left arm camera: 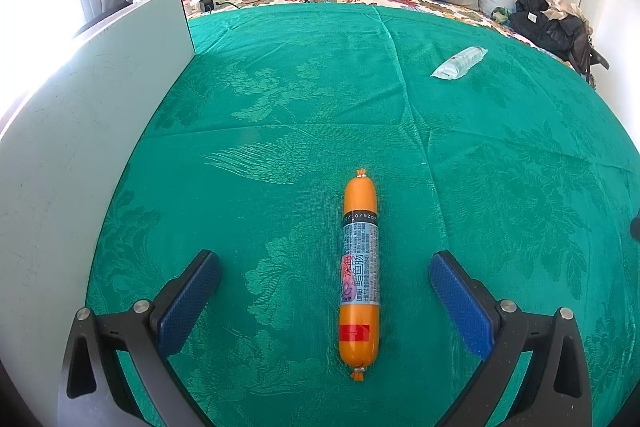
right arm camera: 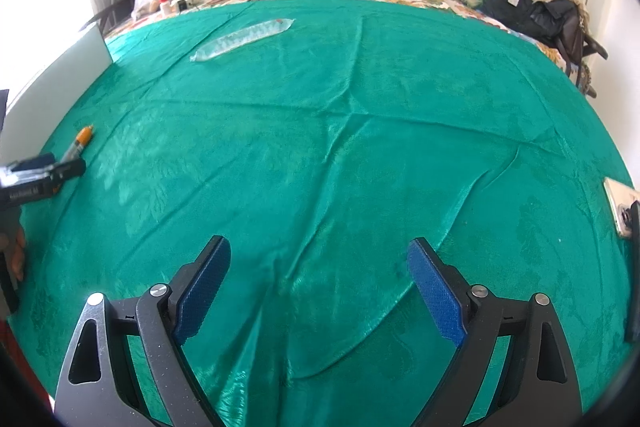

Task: Organize snacks
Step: 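Move the right tool onto the clear ice-pop tube and grasp it while the left tool holds the stick, then lift the ice-pop tube with the right tool while the left tool holds the sausage stick, then carry both items over the white box and open both tools to drop them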

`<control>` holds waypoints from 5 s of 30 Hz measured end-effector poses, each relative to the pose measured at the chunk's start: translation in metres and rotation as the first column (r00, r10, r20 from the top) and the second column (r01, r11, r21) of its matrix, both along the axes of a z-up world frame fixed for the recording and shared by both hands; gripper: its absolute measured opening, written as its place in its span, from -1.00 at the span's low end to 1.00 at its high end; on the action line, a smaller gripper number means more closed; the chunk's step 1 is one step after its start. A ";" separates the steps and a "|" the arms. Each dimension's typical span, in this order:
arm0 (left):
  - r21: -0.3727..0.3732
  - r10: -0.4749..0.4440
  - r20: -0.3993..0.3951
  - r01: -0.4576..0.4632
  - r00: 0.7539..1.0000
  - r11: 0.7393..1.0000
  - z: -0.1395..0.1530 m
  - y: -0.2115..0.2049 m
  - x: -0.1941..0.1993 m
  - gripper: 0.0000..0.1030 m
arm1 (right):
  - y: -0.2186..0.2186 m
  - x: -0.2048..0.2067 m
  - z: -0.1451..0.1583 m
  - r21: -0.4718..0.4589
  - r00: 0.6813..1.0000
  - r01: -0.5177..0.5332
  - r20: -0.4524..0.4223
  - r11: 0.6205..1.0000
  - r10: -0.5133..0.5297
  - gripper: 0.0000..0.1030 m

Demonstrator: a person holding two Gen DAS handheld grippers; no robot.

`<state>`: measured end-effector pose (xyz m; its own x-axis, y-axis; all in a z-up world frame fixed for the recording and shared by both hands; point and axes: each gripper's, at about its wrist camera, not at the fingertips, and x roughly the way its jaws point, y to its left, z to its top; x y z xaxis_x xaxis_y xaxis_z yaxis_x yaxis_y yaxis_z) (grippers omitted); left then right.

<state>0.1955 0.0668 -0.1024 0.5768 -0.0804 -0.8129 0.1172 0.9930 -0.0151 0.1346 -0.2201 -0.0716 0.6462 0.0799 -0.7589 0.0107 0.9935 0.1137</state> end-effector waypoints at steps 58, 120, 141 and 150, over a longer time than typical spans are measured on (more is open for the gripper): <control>-0.002 0.002 0.000 -0.002 1.000 1.000 0.000 -0.001 0.000 1.00 | 0.056 -0.028 -0.033 -0.122 0.981 -0.191 -0.047 0.974 0.187 0.77; 0.035 -0.252 -0.244 0.268 0.937 0.963 0.019 -0.037 0.011 -0.47 | 0.012 0.039 0.006 0.105 0.913 -0.108 -0.383 0.989 0.141 0.38; -0.458 0.068 0.046 -0.039 0.997 0.888 0.191 0.190 -0.084 -0.70 | 0.215 0.017 0.143 0.361 0.884 -0.403 -0.083 0.841 0.459 -0.61; -0.251 0.342 -0.011 -0.334 0.940 0.909 0.143 0.309 -0.104 -0.71 | 0.388 0.019 0.132 0.489 0.795 -0.515 -0.034 0.704 0.605 -0.61</control>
